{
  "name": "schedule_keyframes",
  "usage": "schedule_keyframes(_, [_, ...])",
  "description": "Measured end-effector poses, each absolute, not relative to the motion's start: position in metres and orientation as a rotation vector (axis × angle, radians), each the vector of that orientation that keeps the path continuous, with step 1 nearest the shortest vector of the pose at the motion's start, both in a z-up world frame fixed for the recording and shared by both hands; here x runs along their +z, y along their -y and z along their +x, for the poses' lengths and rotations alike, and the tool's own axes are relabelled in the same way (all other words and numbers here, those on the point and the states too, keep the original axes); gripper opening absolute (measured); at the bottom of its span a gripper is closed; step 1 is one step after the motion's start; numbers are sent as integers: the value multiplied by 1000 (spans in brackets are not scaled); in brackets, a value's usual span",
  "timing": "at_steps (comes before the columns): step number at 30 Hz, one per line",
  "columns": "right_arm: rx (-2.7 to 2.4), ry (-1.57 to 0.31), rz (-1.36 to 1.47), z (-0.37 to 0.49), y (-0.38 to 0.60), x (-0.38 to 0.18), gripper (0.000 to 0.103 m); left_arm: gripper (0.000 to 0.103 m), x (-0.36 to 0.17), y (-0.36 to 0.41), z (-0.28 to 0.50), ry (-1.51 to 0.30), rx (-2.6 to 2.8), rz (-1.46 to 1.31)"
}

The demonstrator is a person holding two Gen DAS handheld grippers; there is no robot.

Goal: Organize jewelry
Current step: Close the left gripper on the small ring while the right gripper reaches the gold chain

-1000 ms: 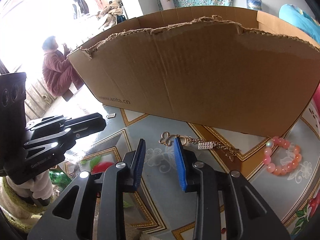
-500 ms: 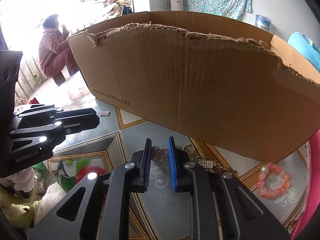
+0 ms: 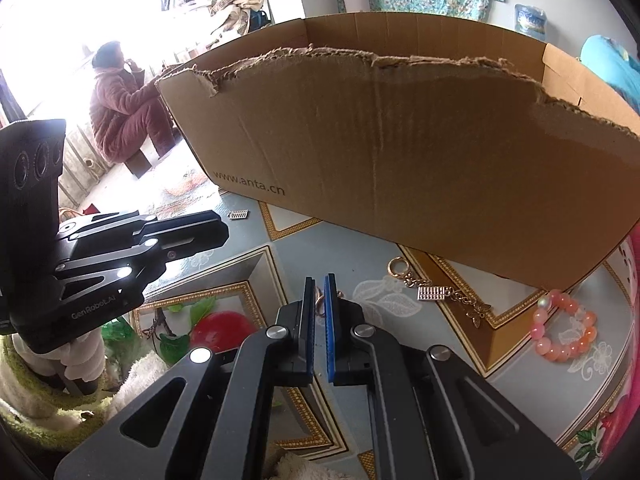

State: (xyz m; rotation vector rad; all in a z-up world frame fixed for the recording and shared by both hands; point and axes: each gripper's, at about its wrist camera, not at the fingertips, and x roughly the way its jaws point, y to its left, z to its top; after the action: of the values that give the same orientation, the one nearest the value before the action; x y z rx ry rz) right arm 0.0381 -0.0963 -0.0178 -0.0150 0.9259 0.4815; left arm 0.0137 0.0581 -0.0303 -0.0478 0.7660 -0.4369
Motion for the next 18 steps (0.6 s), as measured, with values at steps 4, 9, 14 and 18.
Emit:
schedule_keyframes(4, [455, -953, -11, 41, 100, -23, 5, 10, -30, -58, 13, -765, -431, -47])
schedule_keyframes(9, [492, -957, -21, 33, 88, -25, 5, 10, -30, -59, 12, -762, -425, -53])
schedule_keyframes(14, [522, -962, -26, 26, 79, -24, 5, 10, -29, -59, 12, -761, -421, -52])
schedule_keyframes(18, [530, -952, -20, 20, 81, -19, 6, 10, -29, -59, 12, -759, -418, -53])
